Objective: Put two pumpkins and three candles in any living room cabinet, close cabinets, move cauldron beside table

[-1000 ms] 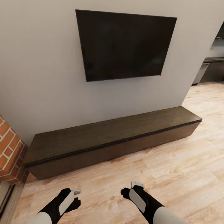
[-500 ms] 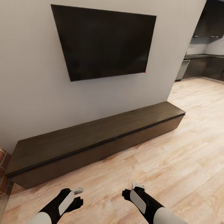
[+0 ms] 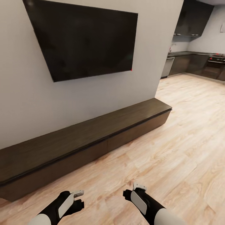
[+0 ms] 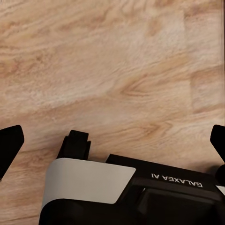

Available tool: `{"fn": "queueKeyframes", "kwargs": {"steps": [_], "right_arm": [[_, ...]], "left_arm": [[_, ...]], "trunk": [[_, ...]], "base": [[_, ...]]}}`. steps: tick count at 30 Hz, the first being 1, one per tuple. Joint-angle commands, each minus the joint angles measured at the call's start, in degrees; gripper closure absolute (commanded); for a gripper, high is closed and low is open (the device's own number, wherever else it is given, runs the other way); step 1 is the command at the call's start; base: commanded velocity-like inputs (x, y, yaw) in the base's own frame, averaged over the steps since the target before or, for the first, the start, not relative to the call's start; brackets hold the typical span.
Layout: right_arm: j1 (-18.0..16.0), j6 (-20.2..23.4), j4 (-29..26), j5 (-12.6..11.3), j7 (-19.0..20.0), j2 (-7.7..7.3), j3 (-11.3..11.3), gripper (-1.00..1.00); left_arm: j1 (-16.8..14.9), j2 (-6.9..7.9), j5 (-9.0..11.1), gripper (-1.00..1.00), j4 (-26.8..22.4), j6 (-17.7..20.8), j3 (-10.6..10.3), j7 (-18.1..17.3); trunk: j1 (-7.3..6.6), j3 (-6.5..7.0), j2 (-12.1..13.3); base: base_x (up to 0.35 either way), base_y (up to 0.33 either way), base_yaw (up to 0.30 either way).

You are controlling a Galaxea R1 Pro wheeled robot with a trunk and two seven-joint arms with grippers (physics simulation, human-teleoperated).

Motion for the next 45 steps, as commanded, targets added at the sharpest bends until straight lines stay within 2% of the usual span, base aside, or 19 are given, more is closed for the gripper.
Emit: {"fn": "queueKeyframes", "kwargs": {"steps": [1, 10, 45], "right_arm": [[-0.08, 0.12, 0.11, -0.34, -0.42, -0.02, 0.44, -1.00], [-0.08, 0.02, 1.01, -0.34, -0.33, 0.01, 0.44, -1.00], [-0.08, 0.02, 1.03, -0.43, -0.32, 0.00, 0.35, -1.00]], "left_arm": [[-0.01, 0.12, 0.62, -1.00, -0.16, 0.14, -0.43, 0.49], [-0.01, 0.22, 0.61, -1.00, -0.07, -0.93, -0.84, 0.48], [-0.01, 0.44, 0.61, -1.00, -0.07, -0.99, -0.96, 0.48]], "trunk": [[0.00, -0.10, -0.03], [0.00, -0.58, -0.03], [0.00, -2.19, -0.03]], "base": [[0.000, 0.000, -0.240], [0.000, 0.000, -0.240], [0.000, 0.000, -0.247]]}}
